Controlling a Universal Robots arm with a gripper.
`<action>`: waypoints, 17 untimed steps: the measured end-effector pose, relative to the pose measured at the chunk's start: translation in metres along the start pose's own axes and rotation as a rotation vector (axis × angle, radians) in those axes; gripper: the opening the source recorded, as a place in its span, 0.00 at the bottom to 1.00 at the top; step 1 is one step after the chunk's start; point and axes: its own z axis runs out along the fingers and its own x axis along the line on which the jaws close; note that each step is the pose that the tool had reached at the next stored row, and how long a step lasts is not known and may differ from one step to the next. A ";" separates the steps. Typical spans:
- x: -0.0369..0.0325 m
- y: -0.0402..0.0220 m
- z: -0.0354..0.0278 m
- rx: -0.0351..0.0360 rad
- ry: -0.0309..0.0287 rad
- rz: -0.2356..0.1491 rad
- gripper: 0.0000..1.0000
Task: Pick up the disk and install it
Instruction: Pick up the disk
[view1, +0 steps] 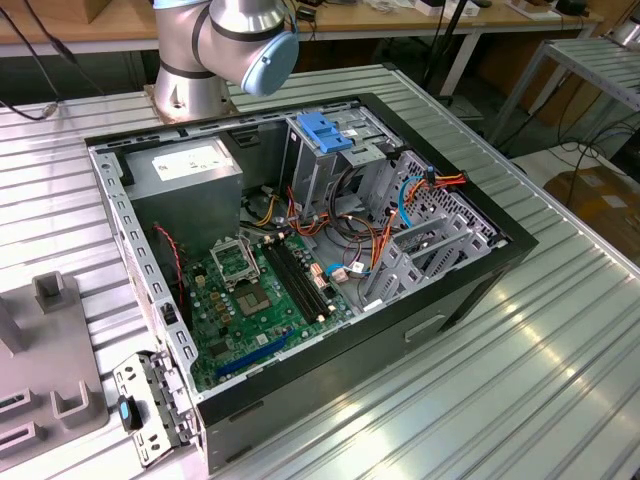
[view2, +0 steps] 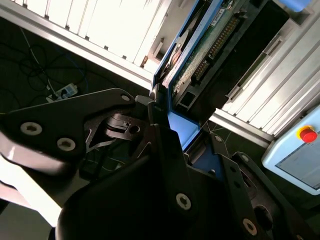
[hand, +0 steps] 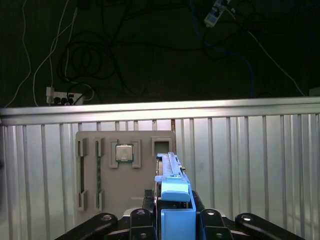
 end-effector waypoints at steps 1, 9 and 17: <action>0.0000 0.0000 -0.0007 0.0000 0.0000 0.000 0.37; 0.0000 -0.0001 -0.0064 -0.0002 0.0000 0.000 0.37; 0.0000 -0.0002 -0.0115 -0.0004 0.0000 0.000 0.37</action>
